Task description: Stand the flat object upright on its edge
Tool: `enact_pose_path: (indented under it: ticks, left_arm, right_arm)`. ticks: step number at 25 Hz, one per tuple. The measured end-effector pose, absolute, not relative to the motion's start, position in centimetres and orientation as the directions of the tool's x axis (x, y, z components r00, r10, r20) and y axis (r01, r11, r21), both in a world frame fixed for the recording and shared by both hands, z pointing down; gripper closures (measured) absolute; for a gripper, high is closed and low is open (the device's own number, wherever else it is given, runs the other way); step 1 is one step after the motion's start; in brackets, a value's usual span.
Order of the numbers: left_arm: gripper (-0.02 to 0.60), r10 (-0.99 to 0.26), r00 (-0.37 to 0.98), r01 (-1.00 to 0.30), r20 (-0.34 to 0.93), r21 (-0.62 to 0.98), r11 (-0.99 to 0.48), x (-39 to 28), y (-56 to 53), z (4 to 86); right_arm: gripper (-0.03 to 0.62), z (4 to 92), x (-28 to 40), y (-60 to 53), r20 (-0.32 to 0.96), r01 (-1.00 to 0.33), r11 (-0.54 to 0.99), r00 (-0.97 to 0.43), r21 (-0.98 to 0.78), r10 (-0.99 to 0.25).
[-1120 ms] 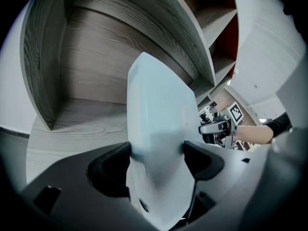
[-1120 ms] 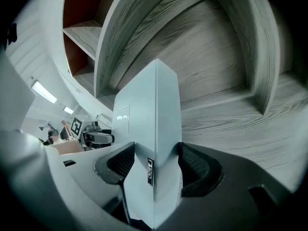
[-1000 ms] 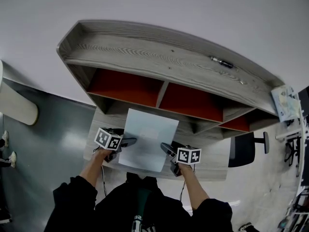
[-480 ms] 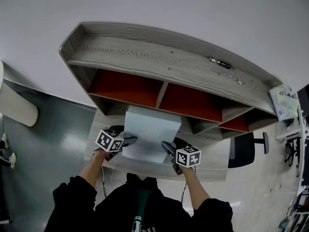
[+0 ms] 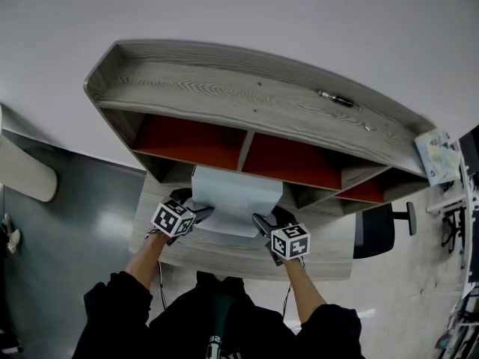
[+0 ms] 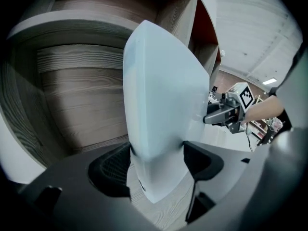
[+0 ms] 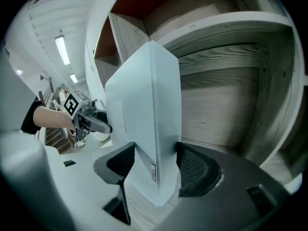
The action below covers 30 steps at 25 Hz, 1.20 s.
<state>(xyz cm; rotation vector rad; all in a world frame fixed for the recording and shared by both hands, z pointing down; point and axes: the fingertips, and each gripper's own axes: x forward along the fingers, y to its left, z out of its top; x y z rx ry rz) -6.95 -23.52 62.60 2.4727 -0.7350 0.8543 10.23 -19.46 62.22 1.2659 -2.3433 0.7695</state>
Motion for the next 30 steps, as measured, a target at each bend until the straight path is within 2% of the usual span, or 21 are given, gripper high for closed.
enact_pose_path:
  ticks: [9,17,30]
  left_arm:
    - [0.235,-0.4,0.633,-0.597,0.662,0.088,-0.798,-5.7,-25.9,61.8]
    - [0.238,-0.444,0.599,-0.622,0.666,0.039,-0.782,-5.3,-27.3,62.3]
    - [0.238,-0.492,0.572,-0.645,0.656,-0.012,-0.764,-5.1,-29.3,62.6]
  right_arm:
    - [0.332,62.2,11.4,-21.4,0.559,-0.868,0.461,-0.478,-0.185,-0.677]
    - [0.332,62.2,11.9,-23.2,0.563,-0.868,0.487,-0.453,-0.099,-0.692]
    - [0.332,62.9,12.2,-25.2,0.559,-0.876,0.477,-0.427,-0.063,-0.711]
